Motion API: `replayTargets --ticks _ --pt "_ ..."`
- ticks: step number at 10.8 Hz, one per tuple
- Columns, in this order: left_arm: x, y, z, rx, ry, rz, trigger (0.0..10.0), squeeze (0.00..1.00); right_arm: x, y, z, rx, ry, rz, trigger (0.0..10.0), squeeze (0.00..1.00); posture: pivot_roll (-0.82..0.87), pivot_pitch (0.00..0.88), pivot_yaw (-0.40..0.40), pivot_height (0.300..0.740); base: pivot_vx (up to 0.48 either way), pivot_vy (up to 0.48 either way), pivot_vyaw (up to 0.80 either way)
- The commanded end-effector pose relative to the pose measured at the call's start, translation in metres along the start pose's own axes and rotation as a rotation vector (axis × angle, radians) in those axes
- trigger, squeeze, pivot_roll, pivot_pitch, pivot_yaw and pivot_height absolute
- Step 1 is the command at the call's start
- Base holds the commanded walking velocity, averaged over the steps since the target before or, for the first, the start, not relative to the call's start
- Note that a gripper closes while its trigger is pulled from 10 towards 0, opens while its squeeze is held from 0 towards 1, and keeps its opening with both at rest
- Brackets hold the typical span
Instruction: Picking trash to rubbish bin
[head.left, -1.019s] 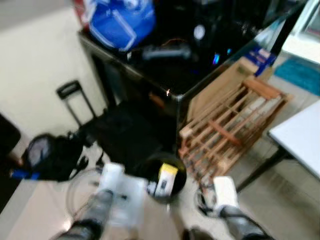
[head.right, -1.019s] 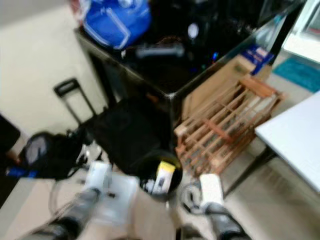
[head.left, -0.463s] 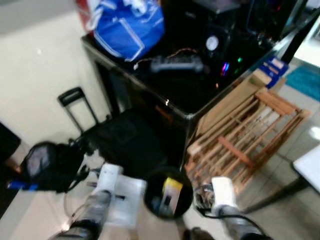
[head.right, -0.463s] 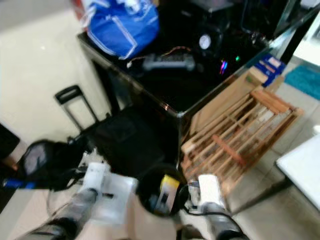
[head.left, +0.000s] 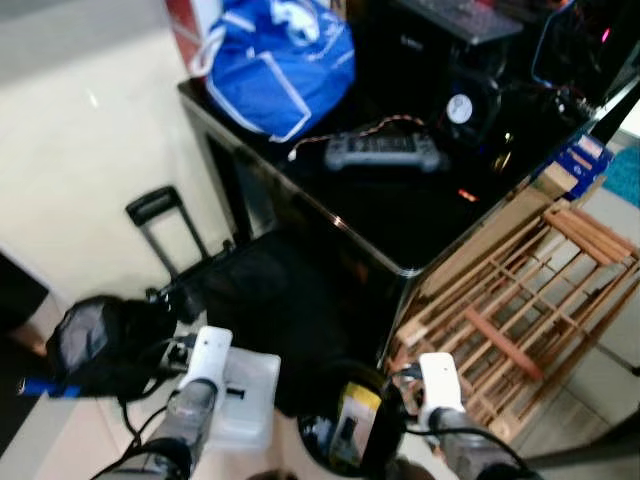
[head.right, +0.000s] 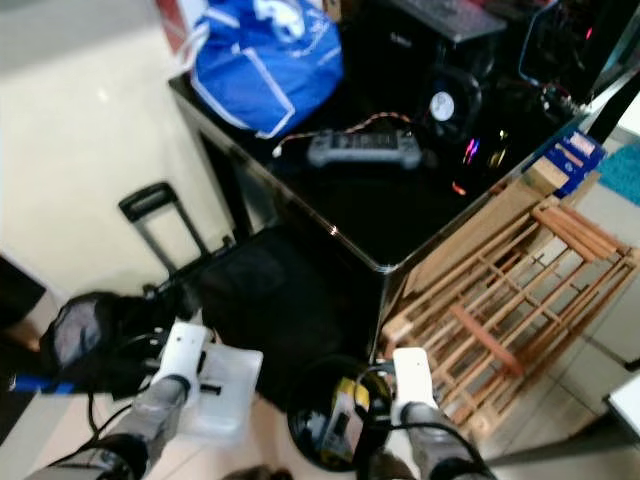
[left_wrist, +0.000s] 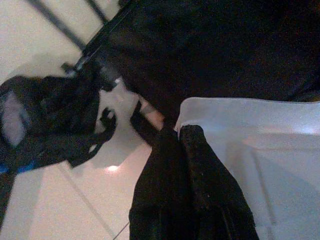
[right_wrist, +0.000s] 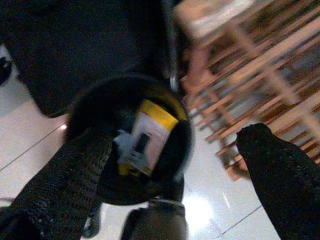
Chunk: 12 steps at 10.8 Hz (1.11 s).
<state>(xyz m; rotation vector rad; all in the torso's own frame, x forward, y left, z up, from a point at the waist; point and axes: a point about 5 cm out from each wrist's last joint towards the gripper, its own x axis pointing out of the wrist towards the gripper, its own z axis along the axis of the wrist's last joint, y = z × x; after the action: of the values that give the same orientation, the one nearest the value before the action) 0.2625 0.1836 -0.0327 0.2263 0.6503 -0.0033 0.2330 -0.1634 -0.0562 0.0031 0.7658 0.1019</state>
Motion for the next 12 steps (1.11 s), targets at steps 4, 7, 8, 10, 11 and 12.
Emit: replayTargets --ticks 4,7,8,10,11,12 --pt "-0.0014 -0.0062 -0.0054 -0.011 0.018 -0.03 10.0 0.0 -0.0016 -0.0034 -0.0055 0.004 0.019 -0.011 10.0 0.0 -0.01 0.147 0.05 0.74 0.0 0.0 0.0" --pt "-0.002 -0.0056 -0.0068 -0.027 0.018 -0.036 10.0 0.0 -0.0017 -0.0031 -0.0062 0.001 0.023 -0.008 10.0 0.0 -0.01 0.141 0.053 0.74 0.0 0.0 0.0" --pt "-0.0019 -0.0058 -0.0067 -0.025 0.018 -0.038 10.0 0.0 -0.0018 -0.0029 -0.0064 0.001 0.023 -0.008 10.0 0.0 -0.01 0.137 0.053 0.74 0.0 0.0 0.0" --pt "-0.0018 -0.0064 -0.0065 -0.023 0.021 -0.04 10.0 0.0 -0.0019 -0.0027 -0.0071 0.0 0.024 -0.007 10.0 0.0 -0.01 0.129 0.053 0.74 0.0 0.0 0.0" --pt "-0.0017 -0.0064 -0.0066 -0.017 0.025 -0.041 10.0 0.0 -0.0019 -0.0024 -0.0072 -0.003 0.026 -0.007 10.0 0.0 -0.01 0.124 0.054 0.74 0.0 0.0 0.0" --pt "-0.0015 -0.0064 -0.0059 -0.019 0.023 -0.041 10.0 0.0 -0.0018 -0.0022 -0.007 -0.003 0.026 -0.007 10.0 0.0 -0.01 0.122 0.054 0.74 0.0 0.0 0.0"
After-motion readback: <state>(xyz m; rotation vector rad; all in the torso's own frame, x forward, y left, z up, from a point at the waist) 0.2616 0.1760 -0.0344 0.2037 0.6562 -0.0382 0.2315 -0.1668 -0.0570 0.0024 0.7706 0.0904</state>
